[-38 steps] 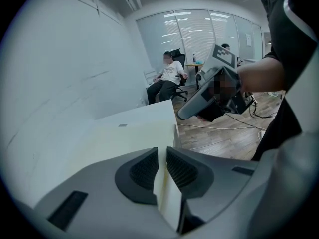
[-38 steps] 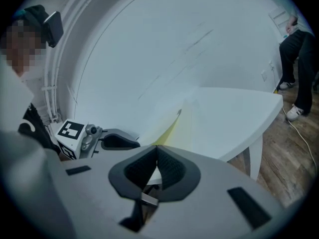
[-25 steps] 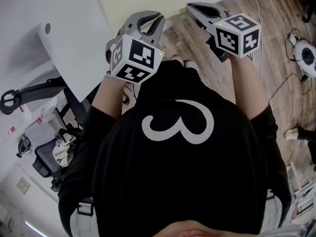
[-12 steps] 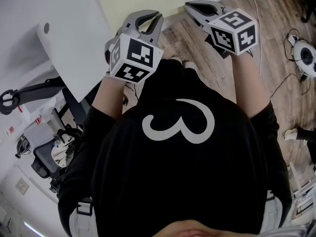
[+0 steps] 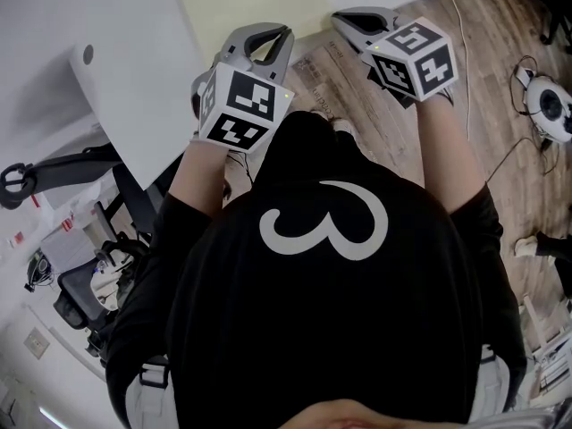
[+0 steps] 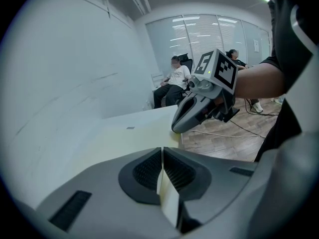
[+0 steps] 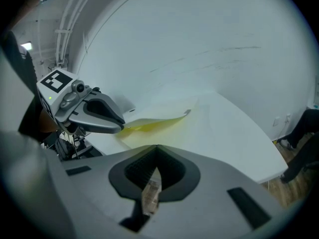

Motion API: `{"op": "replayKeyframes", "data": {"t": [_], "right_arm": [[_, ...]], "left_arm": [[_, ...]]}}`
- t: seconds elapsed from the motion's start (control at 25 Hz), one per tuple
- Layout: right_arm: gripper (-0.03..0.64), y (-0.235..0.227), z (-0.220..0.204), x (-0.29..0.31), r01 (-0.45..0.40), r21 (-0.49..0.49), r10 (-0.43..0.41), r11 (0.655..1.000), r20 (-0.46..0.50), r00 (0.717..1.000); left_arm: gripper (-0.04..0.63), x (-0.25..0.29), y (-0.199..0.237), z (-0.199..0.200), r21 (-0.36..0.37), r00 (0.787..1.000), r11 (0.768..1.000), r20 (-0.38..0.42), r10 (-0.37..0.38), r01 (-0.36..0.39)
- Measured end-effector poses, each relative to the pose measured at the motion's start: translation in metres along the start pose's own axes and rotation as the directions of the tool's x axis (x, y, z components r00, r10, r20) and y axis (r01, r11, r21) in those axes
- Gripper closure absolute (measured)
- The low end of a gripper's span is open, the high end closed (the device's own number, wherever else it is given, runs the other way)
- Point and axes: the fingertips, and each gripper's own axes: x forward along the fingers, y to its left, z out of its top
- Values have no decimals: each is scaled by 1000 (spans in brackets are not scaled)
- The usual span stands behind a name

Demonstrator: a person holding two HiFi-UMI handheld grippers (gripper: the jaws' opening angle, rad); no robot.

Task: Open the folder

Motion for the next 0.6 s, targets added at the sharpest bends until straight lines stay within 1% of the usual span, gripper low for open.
{"op": "replayKeyframes", "data": {"t": [0.24, 0.44, 0.6], "right_arm": [[594, 0, -1, -1, 17, -9, -17, 1000, -21, 1000], [594, 0, -1, -1, 31, -53, -34, 998, -57, 998], [594, 0, -2, 0, 31, -43, -34, 999, -66, 997]], "left_arm": [[574, -4, 3, 3, -14, 1000, 1000, 16, 4, -4], [575, -5, 4, 7, -21, 1000, 1000, 26, 11, -10], [577, -8, 7, 7, -26, 999, 1000, 32, 12, -11]]}}
